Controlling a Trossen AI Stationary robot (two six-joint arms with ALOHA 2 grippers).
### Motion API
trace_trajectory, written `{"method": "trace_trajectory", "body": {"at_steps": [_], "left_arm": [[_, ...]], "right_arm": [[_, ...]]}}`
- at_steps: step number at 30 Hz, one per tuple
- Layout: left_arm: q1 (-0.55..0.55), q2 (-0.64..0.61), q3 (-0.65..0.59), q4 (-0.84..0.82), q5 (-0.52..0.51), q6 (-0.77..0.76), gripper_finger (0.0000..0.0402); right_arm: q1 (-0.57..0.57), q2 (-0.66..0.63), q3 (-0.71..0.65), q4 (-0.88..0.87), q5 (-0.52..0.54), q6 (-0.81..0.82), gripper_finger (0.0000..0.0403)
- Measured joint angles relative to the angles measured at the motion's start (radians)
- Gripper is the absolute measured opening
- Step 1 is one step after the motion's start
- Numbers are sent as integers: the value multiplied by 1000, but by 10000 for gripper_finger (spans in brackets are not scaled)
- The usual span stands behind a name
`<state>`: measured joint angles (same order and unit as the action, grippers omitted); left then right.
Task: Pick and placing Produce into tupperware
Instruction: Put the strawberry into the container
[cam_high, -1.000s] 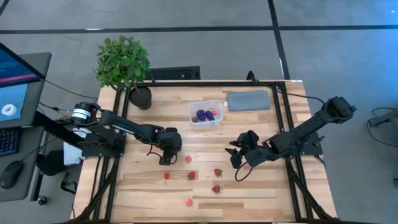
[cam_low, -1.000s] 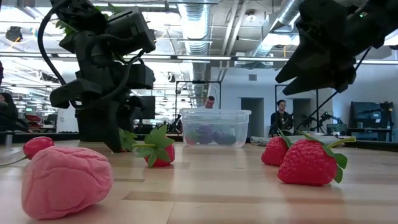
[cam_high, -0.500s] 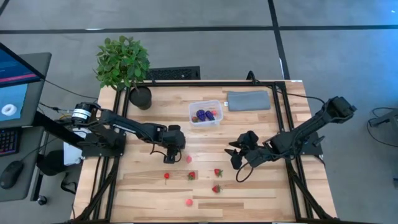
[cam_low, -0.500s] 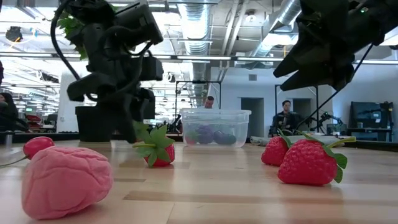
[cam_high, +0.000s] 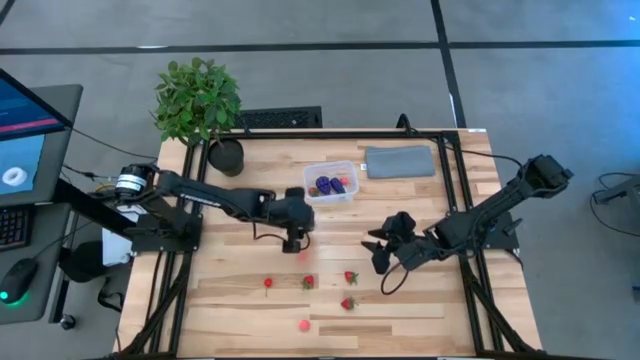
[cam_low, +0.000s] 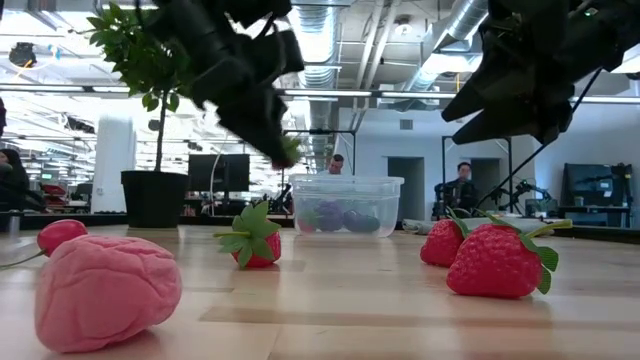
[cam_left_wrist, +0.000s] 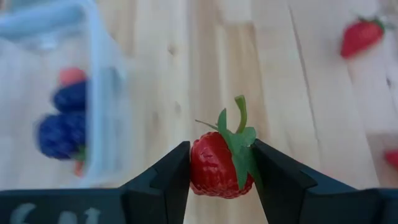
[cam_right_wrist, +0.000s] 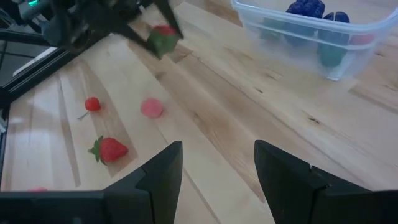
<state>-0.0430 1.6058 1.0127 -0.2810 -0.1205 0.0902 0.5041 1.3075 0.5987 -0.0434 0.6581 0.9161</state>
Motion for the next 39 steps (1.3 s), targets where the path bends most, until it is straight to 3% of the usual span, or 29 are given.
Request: {"method": "trace_trajectory", "body": {"at_steps": [11, 33, 39], "left_arm": [[130, -1, 98, 34, -1, 55, 147], [379, 1, 101, 187, 89, 20, 148], [406, 69, 104, 225, 142, -19, 149]], "right_arm": [[42, 1, 0, 0, 13, 20, 221], [50, 2, 0, -6, 50, 27, 221], [50, 3, 0, -8, 51, 27, 221]]}}
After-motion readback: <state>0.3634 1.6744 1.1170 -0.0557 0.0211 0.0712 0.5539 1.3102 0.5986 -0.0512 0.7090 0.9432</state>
